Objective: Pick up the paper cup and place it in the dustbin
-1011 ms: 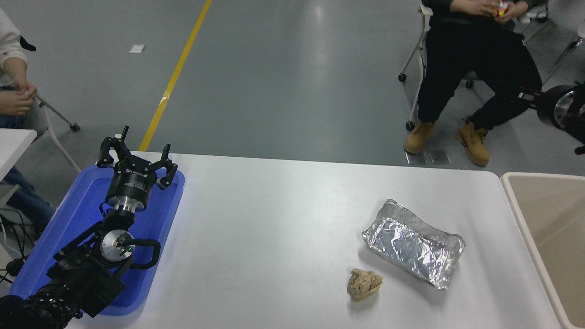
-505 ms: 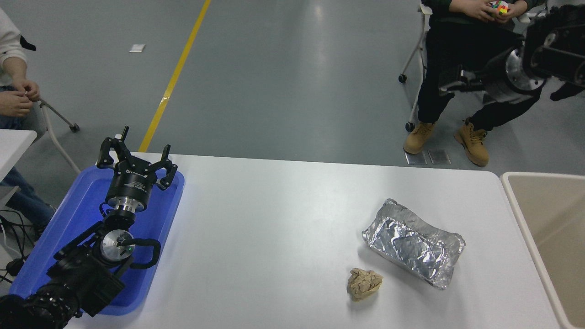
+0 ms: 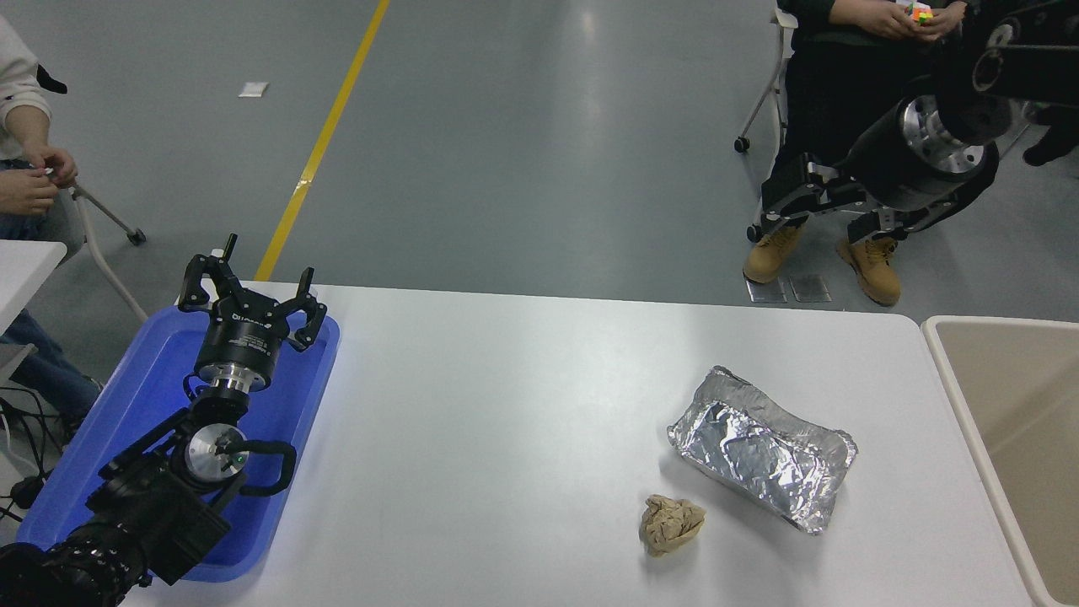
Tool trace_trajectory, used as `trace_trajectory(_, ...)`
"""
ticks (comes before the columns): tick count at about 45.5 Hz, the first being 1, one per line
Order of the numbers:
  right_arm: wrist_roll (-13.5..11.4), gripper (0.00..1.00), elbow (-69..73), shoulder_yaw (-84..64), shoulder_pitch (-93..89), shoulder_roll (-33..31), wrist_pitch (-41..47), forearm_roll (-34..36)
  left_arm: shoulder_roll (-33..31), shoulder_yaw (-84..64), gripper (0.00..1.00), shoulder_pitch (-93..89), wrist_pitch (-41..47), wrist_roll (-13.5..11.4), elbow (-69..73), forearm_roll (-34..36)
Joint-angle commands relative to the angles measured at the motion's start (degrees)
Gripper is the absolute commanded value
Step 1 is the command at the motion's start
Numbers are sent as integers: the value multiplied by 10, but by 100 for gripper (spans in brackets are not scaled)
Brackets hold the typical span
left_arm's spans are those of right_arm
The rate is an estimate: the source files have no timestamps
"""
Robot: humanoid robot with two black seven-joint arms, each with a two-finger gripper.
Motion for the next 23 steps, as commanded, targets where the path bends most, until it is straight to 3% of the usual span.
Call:
trace_trajectory(1, 0, 100, 34, 2, 21, 12, 13, -1, 0, 0, 100, -1, 0, 0, 0, 0)
trace_trajectory(23, 0, 100, 46, 1, 15, 18, 12, 0, 0, 0, 100, 0, 0, 0, 0, 0)
